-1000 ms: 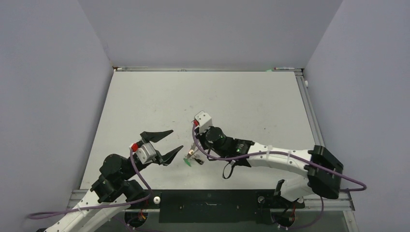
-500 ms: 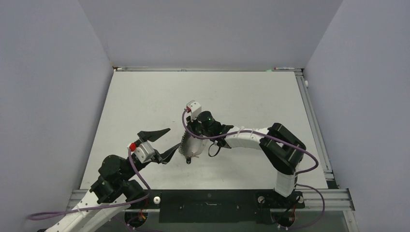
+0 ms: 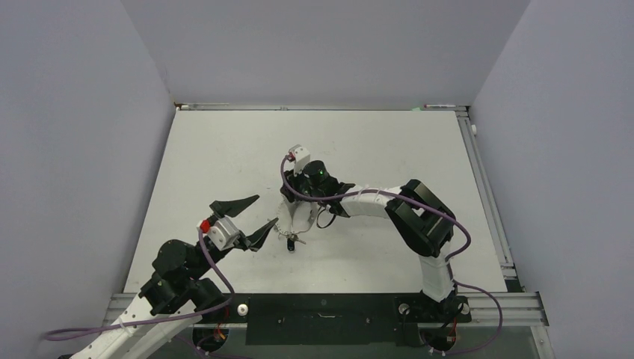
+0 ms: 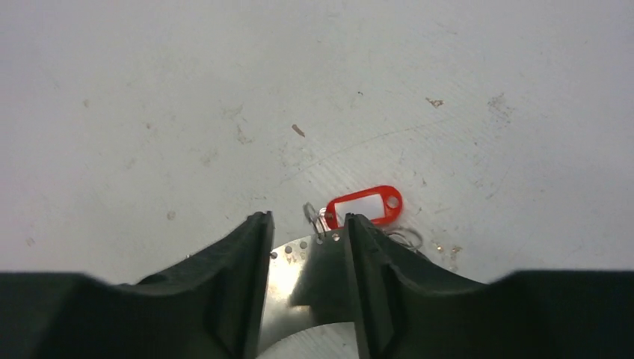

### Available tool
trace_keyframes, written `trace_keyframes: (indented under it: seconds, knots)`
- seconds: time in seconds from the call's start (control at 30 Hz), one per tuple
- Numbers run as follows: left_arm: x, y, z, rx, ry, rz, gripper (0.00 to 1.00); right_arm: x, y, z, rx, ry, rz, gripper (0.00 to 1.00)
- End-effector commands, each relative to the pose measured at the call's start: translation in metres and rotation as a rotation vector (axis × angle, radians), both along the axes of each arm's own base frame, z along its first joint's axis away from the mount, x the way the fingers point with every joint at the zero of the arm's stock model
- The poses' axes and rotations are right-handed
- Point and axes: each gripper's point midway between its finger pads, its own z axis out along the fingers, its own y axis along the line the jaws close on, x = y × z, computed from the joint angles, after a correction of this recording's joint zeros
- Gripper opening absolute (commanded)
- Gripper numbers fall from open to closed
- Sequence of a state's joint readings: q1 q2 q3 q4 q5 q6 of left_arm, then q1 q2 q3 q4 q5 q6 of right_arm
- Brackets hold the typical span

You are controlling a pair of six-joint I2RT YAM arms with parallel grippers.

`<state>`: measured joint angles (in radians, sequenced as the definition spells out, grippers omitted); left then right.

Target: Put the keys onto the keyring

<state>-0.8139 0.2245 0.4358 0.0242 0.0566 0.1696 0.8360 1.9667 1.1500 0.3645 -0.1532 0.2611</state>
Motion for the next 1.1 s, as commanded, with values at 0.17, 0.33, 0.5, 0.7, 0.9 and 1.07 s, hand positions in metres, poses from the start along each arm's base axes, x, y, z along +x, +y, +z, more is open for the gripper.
trace_keyframes:
  seconds: [0.17, 0.33, 0.5, 0.7, 0.9, 1.07]
  knots:
    - [0.015, 0.014, 0.002, -0.019, 0.011, 0.112, 0.92, 0.014, -0.036, 0.026, 0.059, -0.02, -0.163, 0.75]
    - [0.027, 0.027, -0.002, -0.015, 0.044, 0.211, 0.93, 0.009, -0.094, 0.057, -0.027, -0.117, -0.326, 0.76]
    - [0.041, 0.044, -0.013, 0.002, 0.097, 0.339, 0.93, -0.011, -0.167, 0.091, -0.078, -0.21, -0.52, 0.77]
    - [0.046, 0.041, -0.021, 0.033, 0.129, 0.343, 0.93, -0.041, -0.253, 0.139, 0.025, -0.313, -0.8, 0.78]
    - [0.045, 0.039, -0.021, 0.035, 0.135, 0.332, 0.93, -0.061, -0.29, 0.149, 0.08, -0.334, -0.902, 0.79]
    - [0.044, 0.038, -0.021, 0.034, 0.136, 0.323, 0.93, -0.07, -0.299, 0.152, 0.115, -0.335, -0.913, 0.79]
